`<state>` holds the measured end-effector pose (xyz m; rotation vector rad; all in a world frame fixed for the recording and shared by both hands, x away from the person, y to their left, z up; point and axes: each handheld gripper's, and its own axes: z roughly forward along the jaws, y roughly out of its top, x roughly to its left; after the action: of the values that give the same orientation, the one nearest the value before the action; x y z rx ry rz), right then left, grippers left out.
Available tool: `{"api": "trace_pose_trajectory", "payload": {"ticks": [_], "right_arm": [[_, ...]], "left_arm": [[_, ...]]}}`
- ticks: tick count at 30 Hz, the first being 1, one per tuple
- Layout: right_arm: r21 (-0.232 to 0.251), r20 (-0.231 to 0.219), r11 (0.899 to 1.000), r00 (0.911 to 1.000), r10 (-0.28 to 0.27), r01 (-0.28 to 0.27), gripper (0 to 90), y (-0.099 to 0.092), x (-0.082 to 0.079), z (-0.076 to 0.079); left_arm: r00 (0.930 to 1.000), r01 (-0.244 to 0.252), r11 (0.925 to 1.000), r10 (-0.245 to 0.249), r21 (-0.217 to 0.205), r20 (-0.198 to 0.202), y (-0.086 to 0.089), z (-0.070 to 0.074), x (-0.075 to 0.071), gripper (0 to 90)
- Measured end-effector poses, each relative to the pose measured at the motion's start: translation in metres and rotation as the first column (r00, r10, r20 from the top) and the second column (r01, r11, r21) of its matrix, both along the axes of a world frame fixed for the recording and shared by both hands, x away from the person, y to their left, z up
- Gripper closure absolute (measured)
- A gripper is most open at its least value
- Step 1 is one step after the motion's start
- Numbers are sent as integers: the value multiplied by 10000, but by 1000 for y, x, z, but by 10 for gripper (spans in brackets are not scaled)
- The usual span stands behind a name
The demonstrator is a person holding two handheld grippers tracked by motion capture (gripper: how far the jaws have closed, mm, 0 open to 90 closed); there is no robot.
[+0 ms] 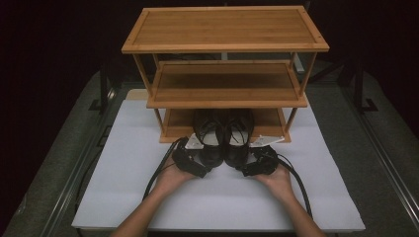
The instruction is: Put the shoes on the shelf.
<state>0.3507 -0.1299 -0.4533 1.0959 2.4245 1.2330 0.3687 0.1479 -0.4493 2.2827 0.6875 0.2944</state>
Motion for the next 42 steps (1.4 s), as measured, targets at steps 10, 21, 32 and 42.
{"api": "trace_pose_trajectory", "payload": {"ticks": [10,21,32,42], "right_arm": [[85,322,9993,9988,-379,376,99,4,0,12],[127,193,9984,9983,-556,554,67,3,12,18],[162,196,9970,9969,-761,758,68,8,31,16],[-212,360,9942,9939,-1043,1051,67,14,58,13]], "left_arm": [[9995,-194,9997,190,-153,-253,-2,9,3,30],[9992,-388,9924,399,-1171,71,-3,26,12,28],[9975,-706,9880,706,-1371,-47,-3,21,36,3],[9952,-977,9898,978,-1033,-43,-7,14,63,0]]}}
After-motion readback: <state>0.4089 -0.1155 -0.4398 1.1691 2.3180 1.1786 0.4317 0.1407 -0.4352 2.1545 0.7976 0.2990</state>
